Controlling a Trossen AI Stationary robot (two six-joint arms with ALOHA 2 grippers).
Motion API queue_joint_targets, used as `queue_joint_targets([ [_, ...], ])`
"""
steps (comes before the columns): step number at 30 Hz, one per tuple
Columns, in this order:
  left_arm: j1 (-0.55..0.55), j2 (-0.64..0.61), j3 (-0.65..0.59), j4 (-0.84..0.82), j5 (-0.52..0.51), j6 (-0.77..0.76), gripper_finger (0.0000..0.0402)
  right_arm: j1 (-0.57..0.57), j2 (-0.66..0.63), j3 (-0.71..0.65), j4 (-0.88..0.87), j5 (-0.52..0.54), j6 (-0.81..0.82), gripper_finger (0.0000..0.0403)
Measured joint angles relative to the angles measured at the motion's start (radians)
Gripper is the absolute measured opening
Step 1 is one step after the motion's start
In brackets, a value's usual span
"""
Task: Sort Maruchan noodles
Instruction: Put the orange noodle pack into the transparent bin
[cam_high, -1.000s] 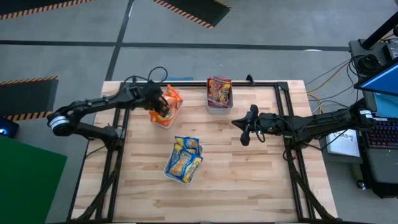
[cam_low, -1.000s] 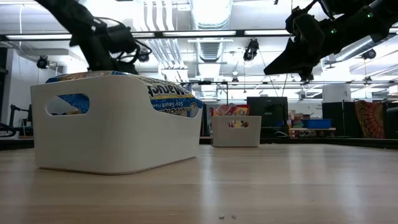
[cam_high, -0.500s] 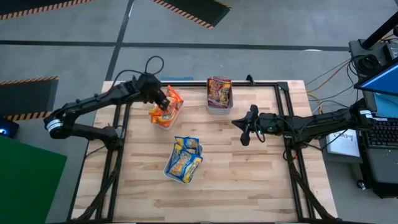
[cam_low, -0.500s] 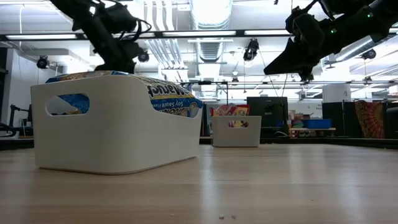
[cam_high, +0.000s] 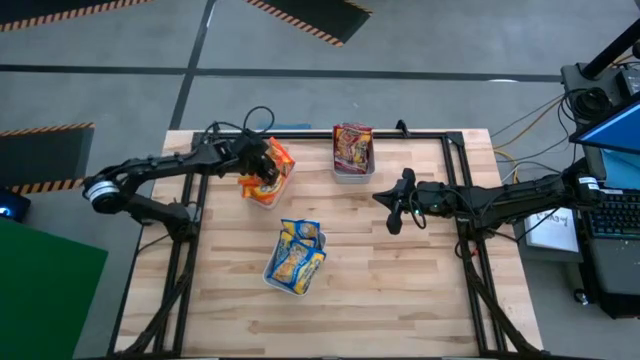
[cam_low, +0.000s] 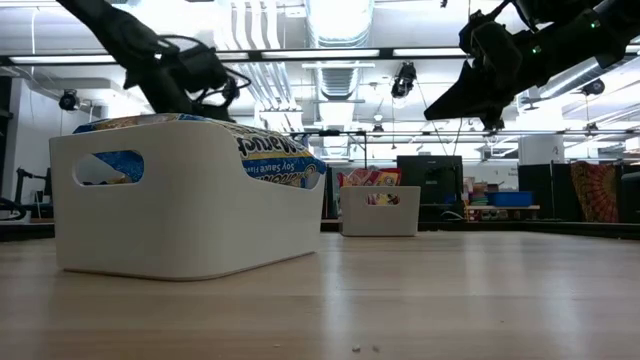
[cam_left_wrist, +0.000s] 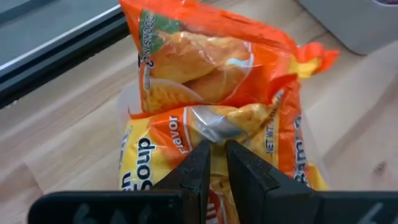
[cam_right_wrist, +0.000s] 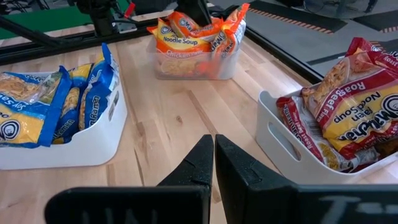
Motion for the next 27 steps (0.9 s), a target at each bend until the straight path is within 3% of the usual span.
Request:
queue_joint_targets([
  [7, -0.007, -0.046, 0.031, -0.05, 0.022, 0.015, 0.0038, 0.0, 0.0, 0.0, 0.0, 0.0, 0.0, 0.0009],
  [16, -0.072, -0.186, 0.125, -0.434, 0.022, 0.041, 0.0038, 0.0, 0.0, 0.0, 0.0, 0.001, 0.0, 0.0009],
  [21, -0.093, -0.206, 0.06, -0.428, 0.019, -0.001, 0.0038, 0.0, 0.0, 0.0, 0.0, 0.001, 0.0, 0.0009],
  [27, -0.094, -0.159, -0.066, -0.229, 0.018, -0.048, 0.0038, 0.0, 0.0, 0.0, 0.001, 0.001, 0.005, 0.0009],
])
